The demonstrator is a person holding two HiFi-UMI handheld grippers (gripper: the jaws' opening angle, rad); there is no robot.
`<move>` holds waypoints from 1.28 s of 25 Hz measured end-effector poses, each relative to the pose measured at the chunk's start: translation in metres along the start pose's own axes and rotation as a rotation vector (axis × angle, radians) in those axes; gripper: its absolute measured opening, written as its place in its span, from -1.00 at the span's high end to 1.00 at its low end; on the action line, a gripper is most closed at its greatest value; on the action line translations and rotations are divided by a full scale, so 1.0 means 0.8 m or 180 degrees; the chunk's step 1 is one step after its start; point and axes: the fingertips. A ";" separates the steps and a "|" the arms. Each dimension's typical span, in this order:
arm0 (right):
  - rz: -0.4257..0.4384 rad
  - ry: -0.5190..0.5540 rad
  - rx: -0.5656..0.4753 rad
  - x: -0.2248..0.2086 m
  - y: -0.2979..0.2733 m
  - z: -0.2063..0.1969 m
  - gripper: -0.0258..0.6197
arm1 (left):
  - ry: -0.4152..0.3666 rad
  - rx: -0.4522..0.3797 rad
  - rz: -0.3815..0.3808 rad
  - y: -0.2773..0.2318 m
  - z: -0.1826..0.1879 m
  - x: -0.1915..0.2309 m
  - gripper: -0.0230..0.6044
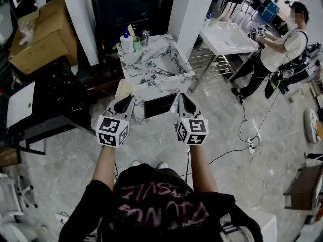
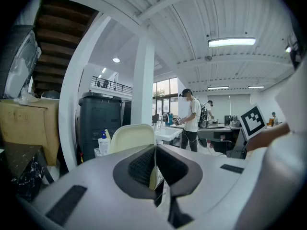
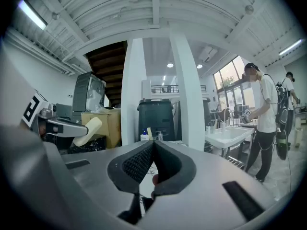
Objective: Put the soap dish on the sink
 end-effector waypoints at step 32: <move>-0.0296 0.0042 0.0019 0.031 -0.006 -0.016 0.87 | 0.0052 0.0005 -0.0253 0.005 -0.021 0.041 0.86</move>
Point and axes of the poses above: the fingertips, and each gripper's own axes: y backward along the fingers, x to its left, z out of its top, and after that the axes turned 10 degrees about z, right-handed
